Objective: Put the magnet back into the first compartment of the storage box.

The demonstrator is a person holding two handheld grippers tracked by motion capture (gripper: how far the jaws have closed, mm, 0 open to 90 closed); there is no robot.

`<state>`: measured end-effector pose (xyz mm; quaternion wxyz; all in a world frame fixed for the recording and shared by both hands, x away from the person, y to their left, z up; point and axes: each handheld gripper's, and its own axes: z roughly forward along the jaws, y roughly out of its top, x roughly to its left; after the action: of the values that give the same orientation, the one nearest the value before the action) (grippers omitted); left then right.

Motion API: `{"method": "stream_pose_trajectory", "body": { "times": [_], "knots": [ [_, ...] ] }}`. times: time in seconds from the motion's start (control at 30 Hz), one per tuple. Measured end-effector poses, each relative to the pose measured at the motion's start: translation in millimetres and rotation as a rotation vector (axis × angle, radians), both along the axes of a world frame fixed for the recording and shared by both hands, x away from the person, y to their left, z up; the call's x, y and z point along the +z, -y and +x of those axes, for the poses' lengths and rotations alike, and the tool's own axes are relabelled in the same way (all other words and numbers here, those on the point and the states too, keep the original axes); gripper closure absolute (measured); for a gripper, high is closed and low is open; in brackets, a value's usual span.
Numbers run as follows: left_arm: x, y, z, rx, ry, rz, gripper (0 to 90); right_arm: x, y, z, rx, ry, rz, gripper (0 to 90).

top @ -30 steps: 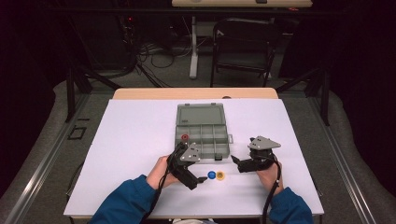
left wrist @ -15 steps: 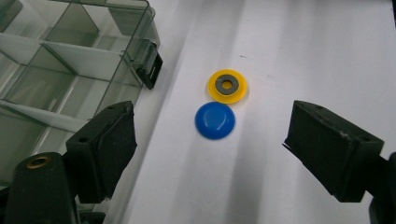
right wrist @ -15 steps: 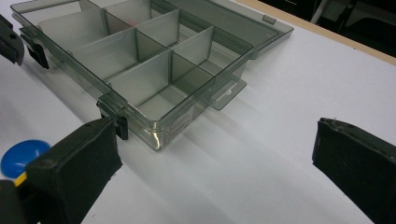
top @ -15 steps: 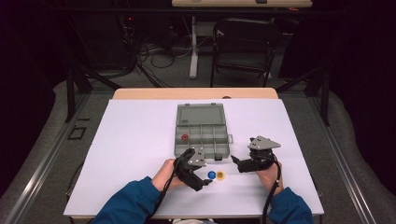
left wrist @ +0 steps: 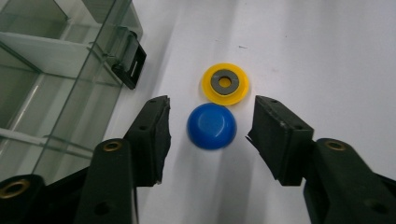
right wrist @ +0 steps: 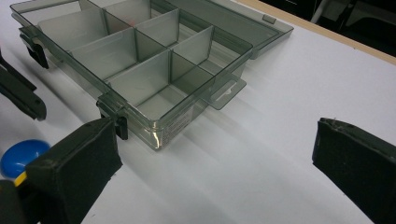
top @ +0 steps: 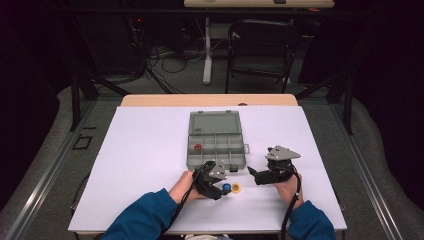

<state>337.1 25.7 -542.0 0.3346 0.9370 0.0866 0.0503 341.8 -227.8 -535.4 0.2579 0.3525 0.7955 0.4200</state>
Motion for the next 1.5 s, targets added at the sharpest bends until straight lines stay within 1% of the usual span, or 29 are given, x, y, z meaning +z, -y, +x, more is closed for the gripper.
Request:
{"method": "stream_pose_trajectory", "body": {
  "times": [0.23, 0.43, 0.5, 0.6, 0.63, 1.0, 1.07, 1.37, 1.5],
  "knots": [
    [-5.7, 3.9, 3.9, -0.015, -0.022, -0.004, 54.8, -0.1, 0.0, 0.1, 0.0, 0.0, -0.002, 0.0],
    [-8.4, 6.2, 4.9, -0.024, -0.03, 0.007, 58.2, -0.1, -0.1, 0.2, 0.0, -0.002, -0.002, 0.0],
    [-9.1, 6.3, 5.5, -0.027, -0.035, 0.0, 59.0, -0.2, 0.0, 0.2, 0.0, -0.002, -0.002, 0.0],
    [-9.0, 6.1, 6.0, -0.029, -0.04, 0.002, 60.5, -0.3, -0.1, 0.3, 0.0, -0.002, -0.002, 0.0],
    [-9.6, 6.1, 6.3, -0.032, -0.044, -0.005, 60.8, -0.3, -0.1, 0.3, 0.0, -0.002, -0.003, 0.0],
    [-9.2, 3.4, 6.7, -0.04, -0.053, -0.002, 61.5, 0.2, 0.3, -0.1, -0.002, 0.0, -0.004, 0.0],
    [-8.8, 2.2, 7.3, -0.045, -0.053, 0.004, 61.5, 0.3, 0.4, -0.1, -0.001, 0.001, -0.005, 0.0],
    [-7.3, -3.0, 6.8, -0.034, -0.045, 0.013, 61.6, 0.5, 0.6, -0.3, -0.003, 0.0, -0.006, 0.0],
    [-7.9, -3.8, 7.6, -0.03, -0.052, 0.014, 61.3, 0.4, 0.5, -0.1, -0.002, 0.001, -0.007, 0.0]
  ]
}}
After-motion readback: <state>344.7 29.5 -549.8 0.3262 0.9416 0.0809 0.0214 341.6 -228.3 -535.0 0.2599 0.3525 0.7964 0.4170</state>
